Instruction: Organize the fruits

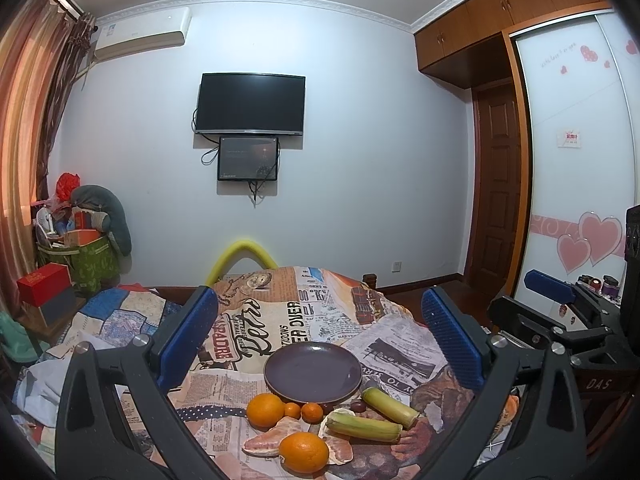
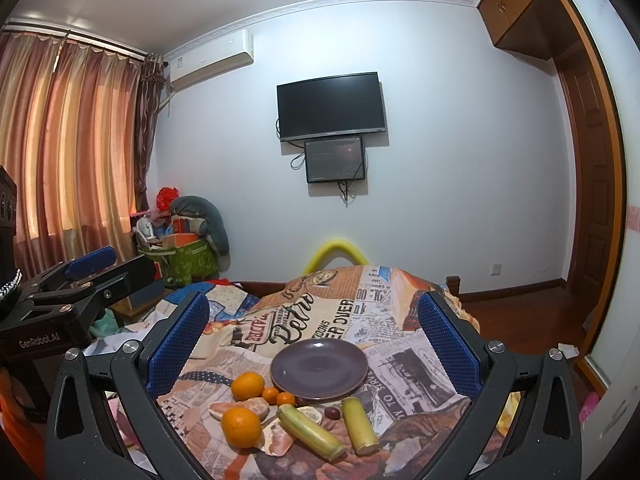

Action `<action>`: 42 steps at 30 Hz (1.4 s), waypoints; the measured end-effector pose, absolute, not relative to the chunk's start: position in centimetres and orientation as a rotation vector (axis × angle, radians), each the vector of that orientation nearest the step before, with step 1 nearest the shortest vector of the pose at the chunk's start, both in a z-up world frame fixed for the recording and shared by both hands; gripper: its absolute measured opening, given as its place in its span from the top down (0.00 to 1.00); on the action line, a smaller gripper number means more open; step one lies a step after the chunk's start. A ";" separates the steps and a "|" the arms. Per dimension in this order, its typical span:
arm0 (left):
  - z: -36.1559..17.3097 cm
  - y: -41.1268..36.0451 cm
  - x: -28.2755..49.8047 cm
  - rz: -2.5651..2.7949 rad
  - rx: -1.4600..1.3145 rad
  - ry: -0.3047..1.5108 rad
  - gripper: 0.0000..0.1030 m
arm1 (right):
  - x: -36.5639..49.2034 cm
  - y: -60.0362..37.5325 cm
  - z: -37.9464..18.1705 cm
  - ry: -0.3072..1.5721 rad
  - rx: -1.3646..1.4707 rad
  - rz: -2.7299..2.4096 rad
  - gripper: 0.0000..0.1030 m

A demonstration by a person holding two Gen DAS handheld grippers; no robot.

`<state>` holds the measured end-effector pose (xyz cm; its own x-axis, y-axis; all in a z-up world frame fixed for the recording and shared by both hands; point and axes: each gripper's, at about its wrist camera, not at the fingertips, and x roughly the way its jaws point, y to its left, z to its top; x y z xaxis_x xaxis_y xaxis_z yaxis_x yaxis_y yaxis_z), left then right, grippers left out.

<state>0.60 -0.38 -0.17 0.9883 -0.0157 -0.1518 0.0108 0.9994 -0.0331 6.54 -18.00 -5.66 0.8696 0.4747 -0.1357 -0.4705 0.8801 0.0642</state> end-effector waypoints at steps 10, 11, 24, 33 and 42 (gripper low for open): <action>-0.3 -0.3 0.6 -0.014 -0.034 0.153 0.00 | 6.6 -18.1 -5.7 0.154 0.035 0.493 0.00; -0.3 -0.4 0.6 -0.014 -0.034 0.153 0.00 | 6.7 -18.1 -5.7 0.155 0.035 0.493 0.00; -0.5 -0.3 0.9 -0.031 -0.034 0.168 0.00 | 7.0 -18.1 -5.9 0.166 0.033 0.491 0.00; -2.4 0.6 3.0 -0.027 -0.057 0.249 0.00 | 8.4 -18.0 -7.5 0.238 0.010 0.492 0.00; -7.1 2.8 7.2 0.009 -0.078 0.440 0.16 | 11.0 -17.7 -11.4 0.374 -0.034 0.488 0.00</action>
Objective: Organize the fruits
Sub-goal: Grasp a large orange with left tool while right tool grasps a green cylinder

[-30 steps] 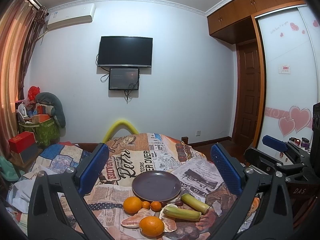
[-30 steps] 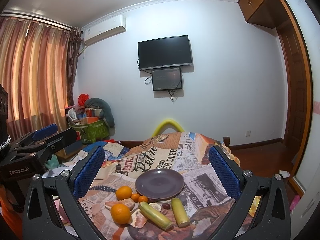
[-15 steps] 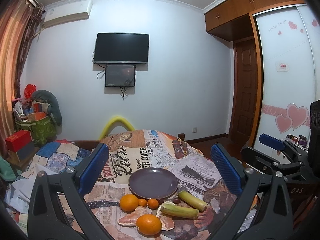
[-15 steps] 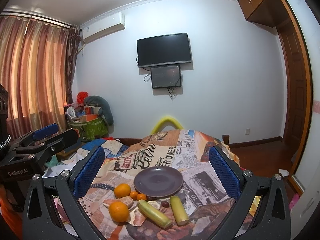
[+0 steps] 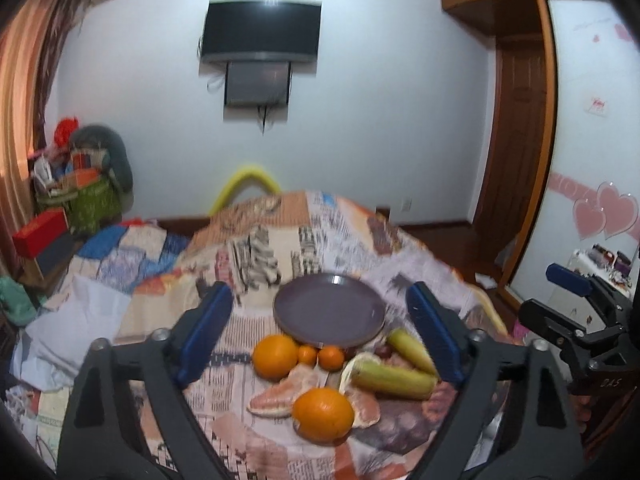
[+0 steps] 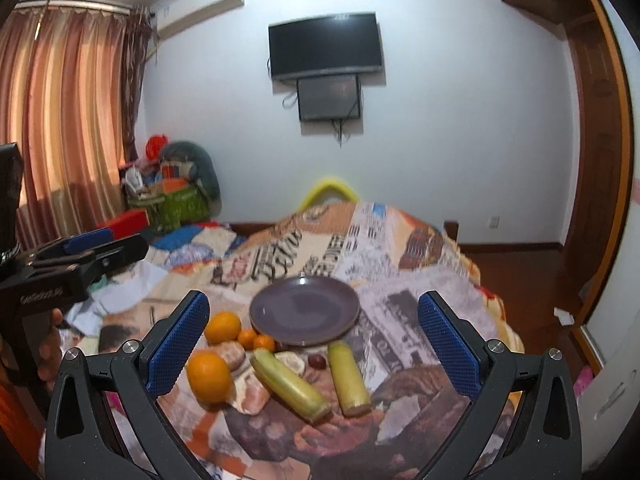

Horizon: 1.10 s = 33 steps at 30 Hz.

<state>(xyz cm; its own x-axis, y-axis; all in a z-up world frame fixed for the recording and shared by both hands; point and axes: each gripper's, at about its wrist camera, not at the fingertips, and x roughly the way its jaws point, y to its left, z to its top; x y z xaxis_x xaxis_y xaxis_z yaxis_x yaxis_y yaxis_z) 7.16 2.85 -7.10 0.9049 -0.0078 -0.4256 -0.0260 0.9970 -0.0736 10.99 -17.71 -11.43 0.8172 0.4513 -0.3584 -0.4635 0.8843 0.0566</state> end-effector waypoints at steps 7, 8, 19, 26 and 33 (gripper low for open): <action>-12.0 3.4 9.8 -0.017 -0.090 0.597 0.21 | 13.1 -17.0 -14.7 0.520 -0.059 0.538 0.15; -12.5 3.3 10.0 -0.019 -0.090 0.613 0.21 | 13.4 -16.9 -15.3 0.543 -0.066 0.542 0.17; -18.2 2.9 12.9 -0.061 -0.123 0.813 0.21 | 16.0 -15.8 -19.6 0.702 -0.121 0.605 0.26; -21.0 2.4 14.1 -0.073 -0.122 0.894 0.21 | 17.7 -14.5 -22.2 0.812 -0.113 0.675 0.43; -22.9 2.4 14.9 -0.075 -0.136 0.942 0.21 | 18.7 -14.2 -23.7 0.866 -0.091 0.723 0.46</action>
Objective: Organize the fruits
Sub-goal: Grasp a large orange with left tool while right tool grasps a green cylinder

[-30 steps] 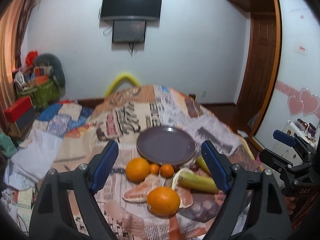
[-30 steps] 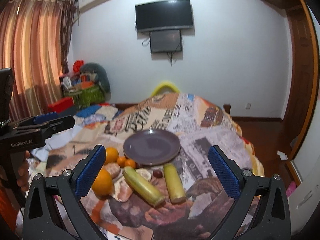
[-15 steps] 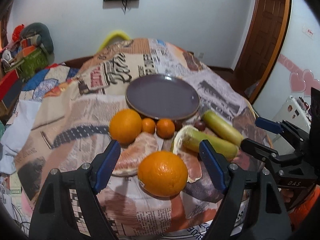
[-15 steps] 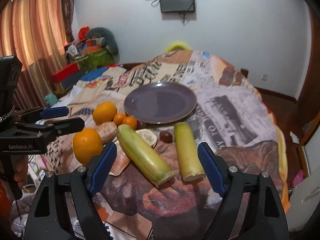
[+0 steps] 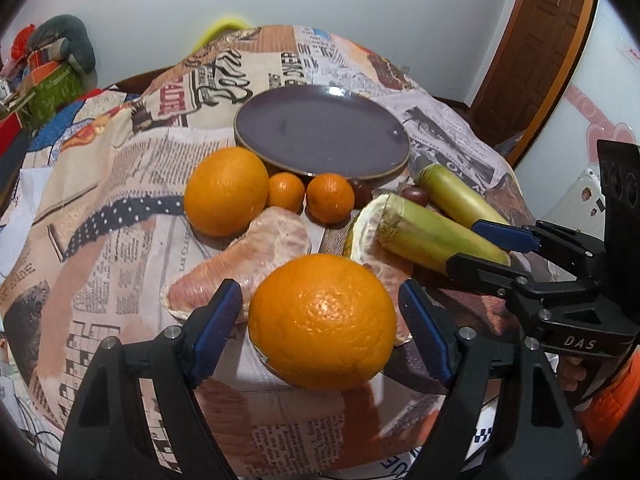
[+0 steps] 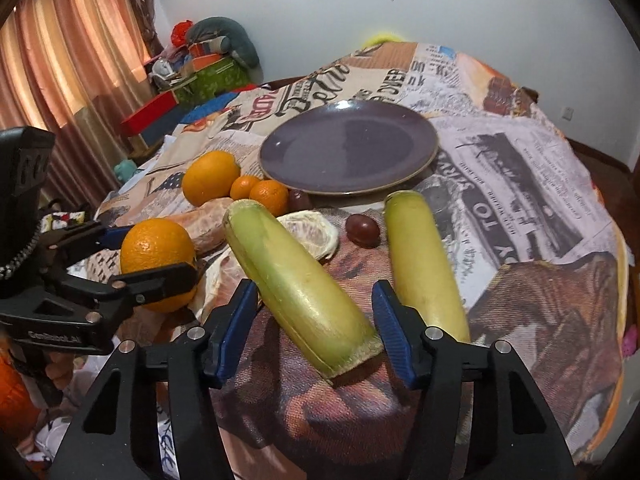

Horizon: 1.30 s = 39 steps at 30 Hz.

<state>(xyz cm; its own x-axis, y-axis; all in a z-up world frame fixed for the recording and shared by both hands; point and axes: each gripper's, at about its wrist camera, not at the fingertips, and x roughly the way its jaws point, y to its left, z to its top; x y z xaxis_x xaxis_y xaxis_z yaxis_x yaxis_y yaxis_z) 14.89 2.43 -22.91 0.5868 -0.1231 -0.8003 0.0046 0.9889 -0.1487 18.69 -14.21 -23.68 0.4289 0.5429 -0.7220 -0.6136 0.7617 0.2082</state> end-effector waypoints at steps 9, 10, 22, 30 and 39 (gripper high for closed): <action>-23.1 2.1 14.6 -0.068 -0.114 0.936 0.23 | 17.8 -13.5 -23.8 0.849 -0.178 0.701 0.53; -23.1 2.1 14.5 -0.067 -0.112 0.936 0.24 | 17.8 -13.7 -23.7 0.850 -0.185 0.697 0.54; -23.2 2.4 13.8 -0.078 -0.108 0.917 0.34 | 19.6 -12.8 -24.0 0.918 -0.172 0.725 0.53; -22.6 3.2 14.4 -0.106 -0.167 0.924 0.35 | 20.2 -11.1 -24.4 0.892 -0.172 0.738 0.58; -21.4 3.1 14.1 -0.095 -0.165 0.896 0.35 | 19.2 -12.0 -23.7 0.874 -0.120 0.752 0.65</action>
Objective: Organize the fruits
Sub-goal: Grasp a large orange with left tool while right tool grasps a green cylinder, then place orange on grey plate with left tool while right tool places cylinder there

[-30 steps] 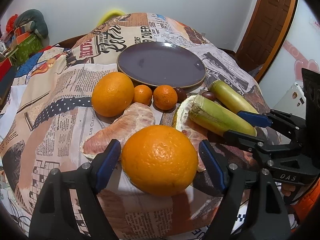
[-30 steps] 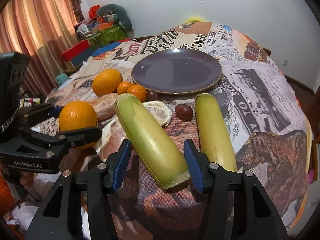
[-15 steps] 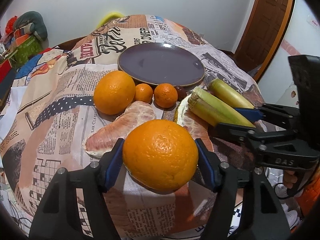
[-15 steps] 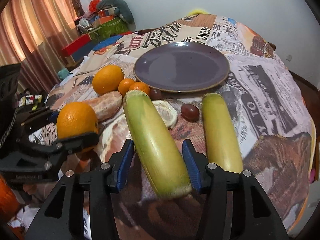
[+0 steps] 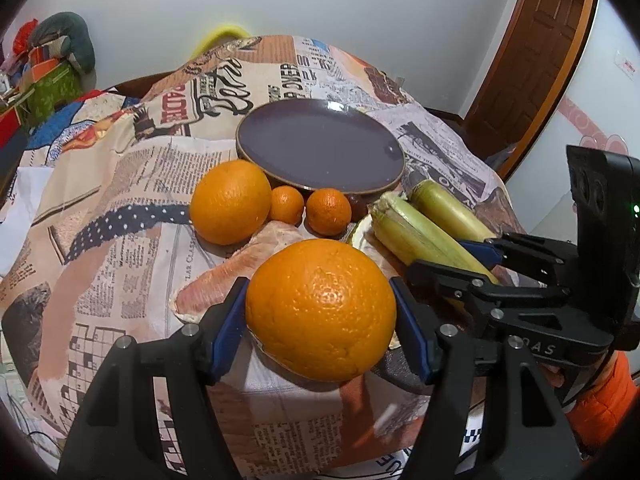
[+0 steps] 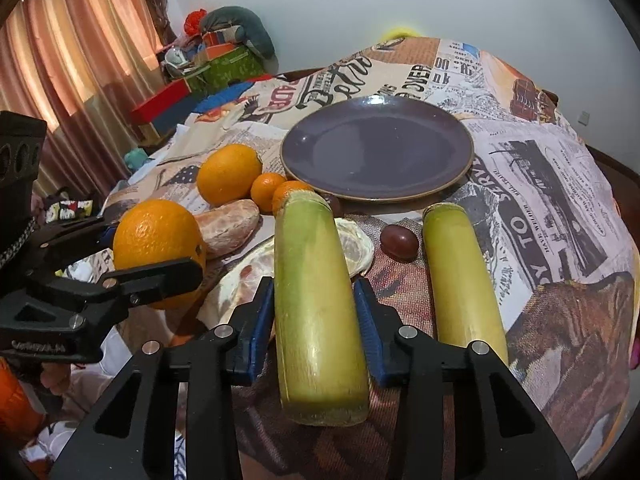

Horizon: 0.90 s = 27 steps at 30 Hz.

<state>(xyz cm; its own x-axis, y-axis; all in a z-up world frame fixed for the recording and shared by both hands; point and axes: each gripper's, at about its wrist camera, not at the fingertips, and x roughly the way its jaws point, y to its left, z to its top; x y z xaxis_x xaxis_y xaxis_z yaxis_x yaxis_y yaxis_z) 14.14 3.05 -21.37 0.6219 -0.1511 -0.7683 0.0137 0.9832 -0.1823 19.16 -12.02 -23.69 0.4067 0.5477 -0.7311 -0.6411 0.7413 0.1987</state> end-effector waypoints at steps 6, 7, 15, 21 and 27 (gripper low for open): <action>-19.5 2.7 13.9 -0.094 -0.153 0.851 0.35 | 18.6 -13.0 -21.9 0.819 -0.091 0.727 0.66; -19.1 2.7 13.8 -0.095 -0.148 0.838 0.35 | 18.5 -13.1 -21.5 0.808 -0.087 0.723 0.66; -15.8 2.4 14.3 -0.085 -0.117 0.750 0.35 | 18.5 -14.3 -18.2 0.710 -0.060 0.690 0.66; -14.3 2.5 15.7 -0.078 -0.126 0.700 0.35 | 19.3 -15.0 -16.5 0.649 -0.049 0.661 0.66; -13.2 2.8 17.9 -0.069 -0.112 0.662 0.35 | 20.9 -15.5 -15.3 0.600 -0.045 0.631 0.66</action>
